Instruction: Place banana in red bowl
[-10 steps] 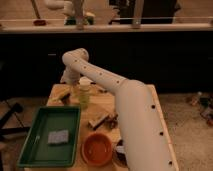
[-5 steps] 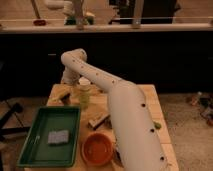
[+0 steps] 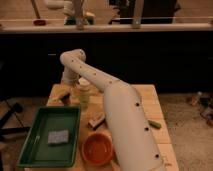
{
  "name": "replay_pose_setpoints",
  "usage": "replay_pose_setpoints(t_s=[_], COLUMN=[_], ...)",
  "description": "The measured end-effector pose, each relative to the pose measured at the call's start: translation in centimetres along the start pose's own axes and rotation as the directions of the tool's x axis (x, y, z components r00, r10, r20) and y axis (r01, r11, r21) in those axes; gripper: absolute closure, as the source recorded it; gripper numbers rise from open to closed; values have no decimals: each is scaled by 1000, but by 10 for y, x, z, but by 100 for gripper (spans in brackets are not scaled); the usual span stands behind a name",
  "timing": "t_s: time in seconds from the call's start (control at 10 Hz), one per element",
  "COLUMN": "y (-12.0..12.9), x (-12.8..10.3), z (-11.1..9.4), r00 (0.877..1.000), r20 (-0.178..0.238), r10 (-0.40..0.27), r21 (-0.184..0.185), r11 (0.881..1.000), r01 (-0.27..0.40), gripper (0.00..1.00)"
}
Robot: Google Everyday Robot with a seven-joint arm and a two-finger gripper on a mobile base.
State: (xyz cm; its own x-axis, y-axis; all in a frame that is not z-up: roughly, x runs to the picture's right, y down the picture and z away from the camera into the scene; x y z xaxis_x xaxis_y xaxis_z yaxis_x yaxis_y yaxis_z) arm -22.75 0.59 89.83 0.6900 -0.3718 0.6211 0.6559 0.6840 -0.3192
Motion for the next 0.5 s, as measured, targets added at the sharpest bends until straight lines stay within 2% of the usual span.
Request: replay_pose_setpoints(t_s=[0.5], y=[0], x=[-3], z=[4], r00=[1000], r20=[1], r10=[-22], r21=[-28], r11=[999], r01=[22], gripper=[21])
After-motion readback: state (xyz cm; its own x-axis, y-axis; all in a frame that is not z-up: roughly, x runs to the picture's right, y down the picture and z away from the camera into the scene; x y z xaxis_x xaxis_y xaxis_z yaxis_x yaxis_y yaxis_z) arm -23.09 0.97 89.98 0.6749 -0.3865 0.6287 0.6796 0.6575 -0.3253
